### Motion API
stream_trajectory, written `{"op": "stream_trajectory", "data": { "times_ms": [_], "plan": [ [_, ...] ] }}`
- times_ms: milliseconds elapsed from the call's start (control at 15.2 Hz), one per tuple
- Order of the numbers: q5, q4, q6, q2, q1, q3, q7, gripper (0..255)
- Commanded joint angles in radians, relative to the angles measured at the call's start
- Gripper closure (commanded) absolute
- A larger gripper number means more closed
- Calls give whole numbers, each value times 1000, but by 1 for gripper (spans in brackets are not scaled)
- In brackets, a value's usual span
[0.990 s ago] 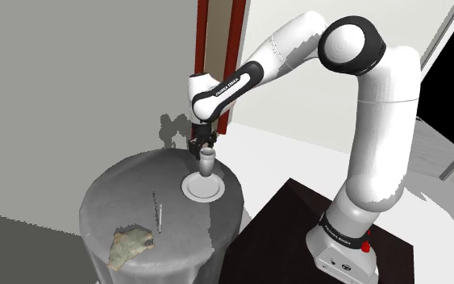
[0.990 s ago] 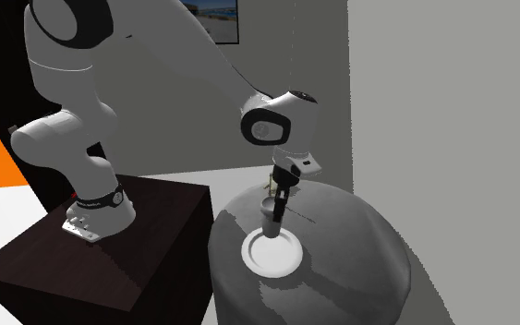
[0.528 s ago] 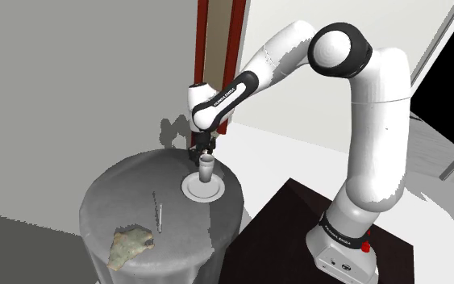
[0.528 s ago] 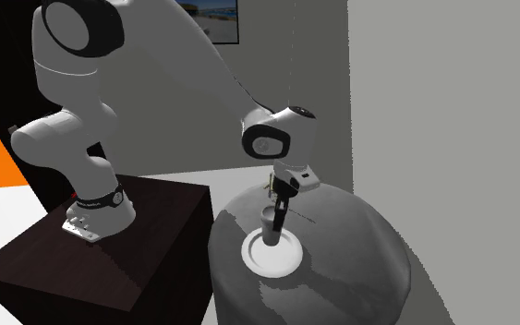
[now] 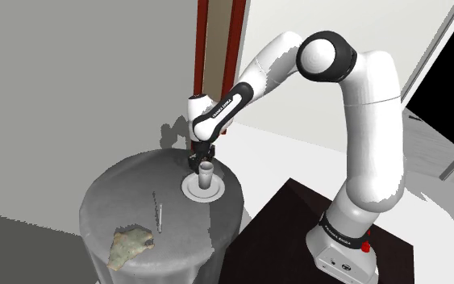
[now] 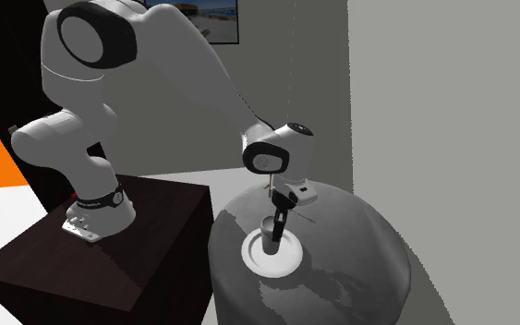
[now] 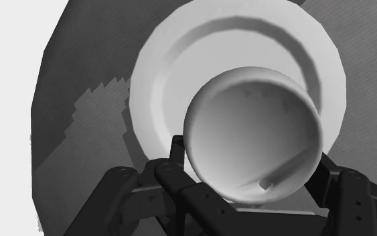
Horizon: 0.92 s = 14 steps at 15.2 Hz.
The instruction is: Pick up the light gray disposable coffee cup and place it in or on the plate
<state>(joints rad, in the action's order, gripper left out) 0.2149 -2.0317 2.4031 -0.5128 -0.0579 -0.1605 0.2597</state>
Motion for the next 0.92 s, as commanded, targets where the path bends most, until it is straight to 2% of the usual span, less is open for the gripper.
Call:
{"op": "stream_trajectory", "data": {
  "times_ms": [0, 396, 462, 792, 858],
  "plan": [
    [4, 1, 11, -11, 2, 2, 3, 255],
    [4, 1, 11, -11, 2, 2, 3, 255],
    [4, 1, 11, -11, 2, 2, 3, 0],
    [4, 1, 11, -11, 2, 2, 3, 0],
    [-4, 4, -16, 12, 0, -3, -2, 0]
  ]
}}
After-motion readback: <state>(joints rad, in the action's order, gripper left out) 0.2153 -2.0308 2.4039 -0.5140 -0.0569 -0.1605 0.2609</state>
